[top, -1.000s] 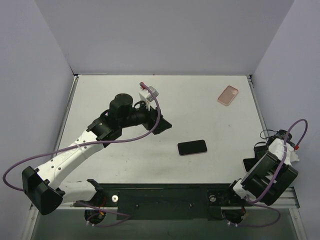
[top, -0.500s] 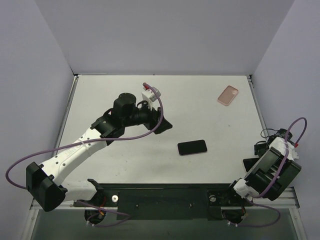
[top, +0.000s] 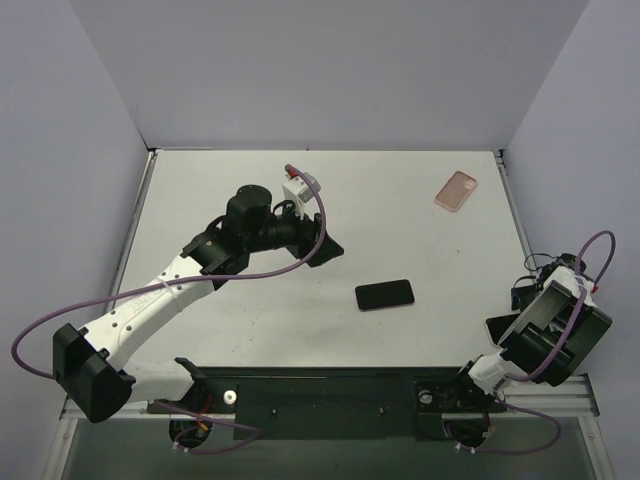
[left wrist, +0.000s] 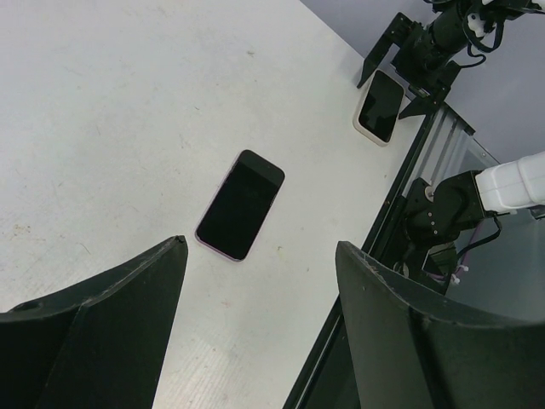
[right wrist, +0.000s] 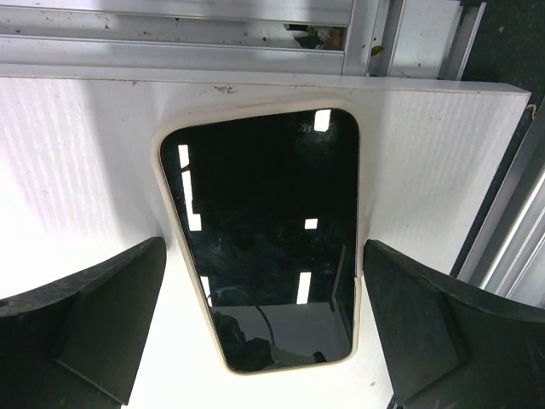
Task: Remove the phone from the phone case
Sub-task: Pick up the phone at the corner of the board.
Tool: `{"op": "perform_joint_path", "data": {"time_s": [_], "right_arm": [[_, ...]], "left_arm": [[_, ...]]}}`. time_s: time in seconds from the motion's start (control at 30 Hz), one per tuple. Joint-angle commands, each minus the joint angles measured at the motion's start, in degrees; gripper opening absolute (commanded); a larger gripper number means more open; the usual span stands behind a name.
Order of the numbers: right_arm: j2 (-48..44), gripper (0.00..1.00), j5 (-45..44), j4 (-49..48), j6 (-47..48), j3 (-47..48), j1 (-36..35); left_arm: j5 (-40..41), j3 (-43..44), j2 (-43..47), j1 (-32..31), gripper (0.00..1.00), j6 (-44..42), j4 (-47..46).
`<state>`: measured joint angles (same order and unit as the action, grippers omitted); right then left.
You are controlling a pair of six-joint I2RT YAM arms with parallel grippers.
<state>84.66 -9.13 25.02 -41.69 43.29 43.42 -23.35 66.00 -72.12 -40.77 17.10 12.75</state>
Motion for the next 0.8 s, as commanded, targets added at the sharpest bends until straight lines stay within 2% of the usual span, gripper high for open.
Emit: {"op": "perform_joint_path", "data": {"time_s": [0.0,0.03,0.1,0.23,0.57,0.6,0.7,0.73,0.77], "right_arm": [[1.6,0.89,-0.5,2.4,-0.1,-0.7,-0.3],[1.7,0.84,-0.4,2.4,-0.1,-1.0,-0.3],[1.6,0.82,0.2,2.1,-0.3,-1.7,-0.3],[1.4,0.84,1.1,2.2,-2.1,-3.0,-0.3],[-0.4,0.78,2.3,-0.9,-0.2,-5.1,0.0],[-0.8,0.68,2.6,-1.8,-0.1,-5.7,-0.1],[-1.3,0.49,5.4,-4.4,0.0,-7.3,-0.9],[-1.5,0.38,5.8,-5.0,0.4,-7.3,-1.1],[-2.3,0.35,6.4,-5.3,0.5,-7.5,-1.4]], "left_arm": [[0.2,1.0,-0.3,0.3,0.80,-0.8,-1.8],[0.1,1.1,-0.2,0.6,0.80,-0.8,-1.7],[0.1,1.1,0.0,0.8,0.80,-0.7,-1.7],[0.3,1.0,0.2,0.9,0.80,-0.7,-1.8],[0.3,0.4,1.1,0.9,0.80,-0.8,-2.5],[0.3,0.4,1.2,0.9,0.80,-0.8,-2.5],[1.1,0.4,1.6,1.0,0.80,-0.8,-2.4],[1.7,0.4,1.6,1.0,0.80,-1.0,-2.0],[2.0,0.4,1.7,0.9,0.80,-1.0,-1.9]]}}
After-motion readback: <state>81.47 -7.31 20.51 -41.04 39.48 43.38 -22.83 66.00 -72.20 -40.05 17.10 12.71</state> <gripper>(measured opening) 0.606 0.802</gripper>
